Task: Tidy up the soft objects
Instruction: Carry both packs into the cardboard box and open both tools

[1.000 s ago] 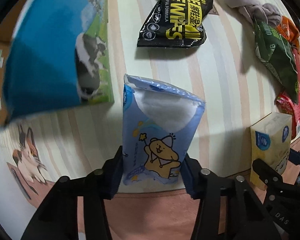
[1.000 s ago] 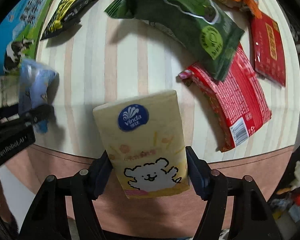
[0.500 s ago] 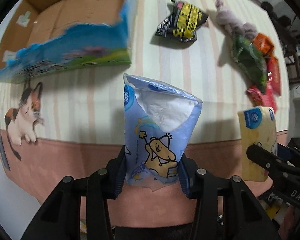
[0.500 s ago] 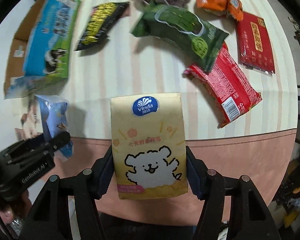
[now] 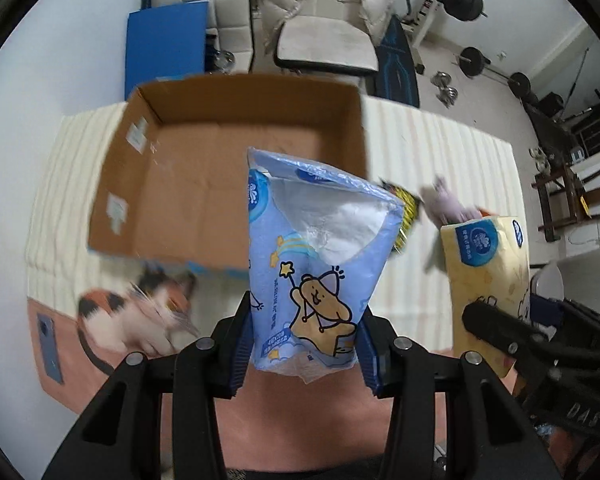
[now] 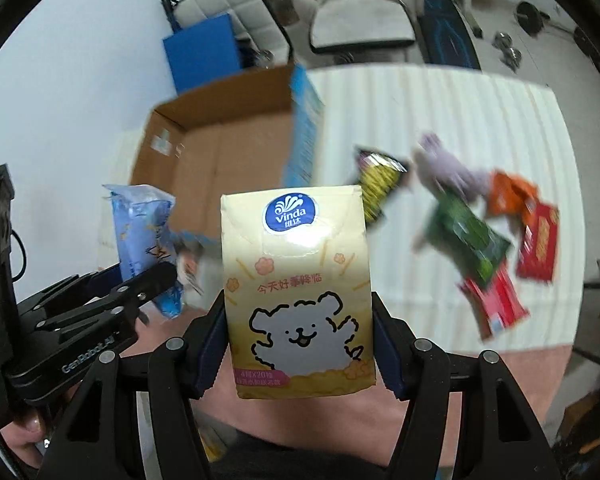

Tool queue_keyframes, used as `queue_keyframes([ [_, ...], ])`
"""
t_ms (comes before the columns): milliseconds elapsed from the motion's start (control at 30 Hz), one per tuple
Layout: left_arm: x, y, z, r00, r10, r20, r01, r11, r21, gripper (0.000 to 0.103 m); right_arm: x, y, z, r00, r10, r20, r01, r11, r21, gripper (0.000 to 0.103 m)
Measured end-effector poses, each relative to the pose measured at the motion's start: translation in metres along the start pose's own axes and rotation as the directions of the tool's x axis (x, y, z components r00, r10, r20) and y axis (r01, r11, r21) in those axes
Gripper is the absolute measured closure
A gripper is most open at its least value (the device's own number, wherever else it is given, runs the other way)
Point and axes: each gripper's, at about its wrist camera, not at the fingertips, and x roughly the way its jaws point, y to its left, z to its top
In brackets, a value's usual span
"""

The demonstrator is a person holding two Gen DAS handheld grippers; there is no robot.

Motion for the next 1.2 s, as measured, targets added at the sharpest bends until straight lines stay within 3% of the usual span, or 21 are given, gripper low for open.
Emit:
queue_keyframes([
  [200, 0.042, 0.070, 0.079, 0.998, 0.002, -0.065, -0.003, 1.000, -0.024, 0.061, 0.044, 0.073, 0.071, 1.000, -0.017, 0.010, 0.016, 0.999, 0.032, 0.037],
  [467, 0.130, 0.127, 0.150, 0.976, -0.049, -0.214, 0.037, 0.997, -0.062, 0.061, 0.159, 0.108, 0.138, 0.996, -0.076, -0.052, 0.081, 0.991, 0.105, 0.037],
  [767, 0.191, 0.140, 0.174, 0.931, -0.167, -0.325, 0.139, 0.984, -0.110, 0.061, 0.233, 0.115, 0.171, 0.988, -0.124, -0.086, 0.135, 0.981, 0.136, 0.037],
  [933, 0.203, 0.138, 0.173, 0.920, -0.158, -0.358, 0.137, 0.987, -0.083, 0.057, 0.248, 0.118, 0.177, 0.986, -0.144, -0.080, 0.154, 0.979, 0.135, 0.036],
  [1033, 0.204, 0.137, 0.173, 0.914, -0.151, -0.376, 0.130, 0.988, -0.079, 0.046, 0.252, 0.122, 0.177, 0.984, -0.155, -0.085, 0.164, 0.980, 0.112, 0.035],
  [1100, 0.201, 0.137, 0.172, 0.921, -0.120, -0.371, 0.103, 0.993, -0.065, 0.037, 0.251, 0.122, 0.177, 0.984, -0.153, -0.096, 0.163, 0.980, 0.112, 0.026],
  [1133, 0.196, 0.137, 0.172, 0.925, -0.121, -0.360, 0.106, 0.993, -0.061, 0.036, 0.249, 0.122, 0.177, 0.983, -0.154, -0.098, 0.165, 0.980, 0.111, 0.016],
  [1200, 0.187, 0.140, 0.170, 0.931, -0.116, -0.346, 0.101, 0.993, -0.060, 0.024, 0.243, 0.123, 0.175, 0.980, -0.174, -0.097, 0.184, 0.978, 0.102, 0.014],
])
